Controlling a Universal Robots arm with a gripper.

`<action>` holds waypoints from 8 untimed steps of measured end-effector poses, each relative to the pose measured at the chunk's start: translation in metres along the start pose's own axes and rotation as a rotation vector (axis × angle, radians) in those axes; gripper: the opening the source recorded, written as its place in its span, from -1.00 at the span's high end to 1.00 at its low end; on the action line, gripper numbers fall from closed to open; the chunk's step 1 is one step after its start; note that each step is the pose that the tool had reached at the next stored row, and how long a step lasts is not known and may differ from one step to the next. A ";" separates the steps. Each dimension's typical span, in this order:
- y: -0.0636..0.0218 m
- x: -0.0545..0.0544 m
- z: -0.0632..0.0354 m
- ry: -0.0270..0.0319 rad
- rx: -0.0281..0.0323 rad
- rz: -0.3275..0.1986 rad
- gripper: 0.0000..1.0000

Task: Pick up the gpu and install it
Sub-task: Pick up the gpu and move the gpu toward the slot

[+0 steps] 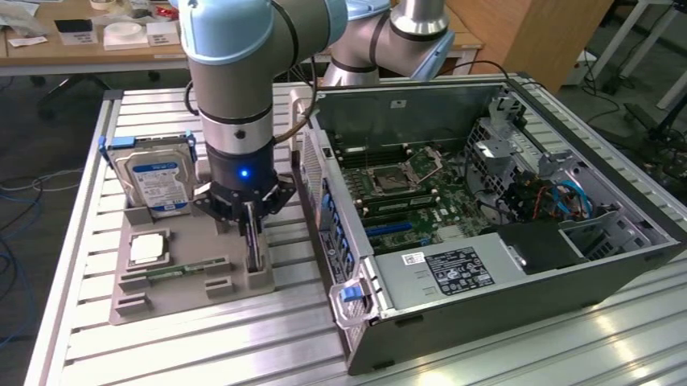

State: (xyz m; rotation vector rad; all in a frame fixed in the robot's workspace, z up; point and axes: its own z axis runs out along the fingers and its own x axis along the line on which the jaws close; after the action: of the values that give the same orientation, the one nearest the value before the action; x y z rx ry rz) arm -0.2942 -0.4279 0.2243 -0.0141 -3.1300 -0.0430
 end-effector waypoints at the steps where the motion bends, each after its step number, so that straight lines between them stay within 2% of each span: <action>1: 0.0000 0.000 -0.0013 0.0000 -0.0003 0.000 0.44; 8: 0.0003 0.000 -0.0102 0.0000 -0.0068 0.000 0.44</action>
State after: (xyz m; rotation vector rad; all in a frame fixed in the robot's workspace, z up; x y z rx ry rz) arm -0.2942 -0.4280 0.2345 -0.0139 -3.1298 -0.0536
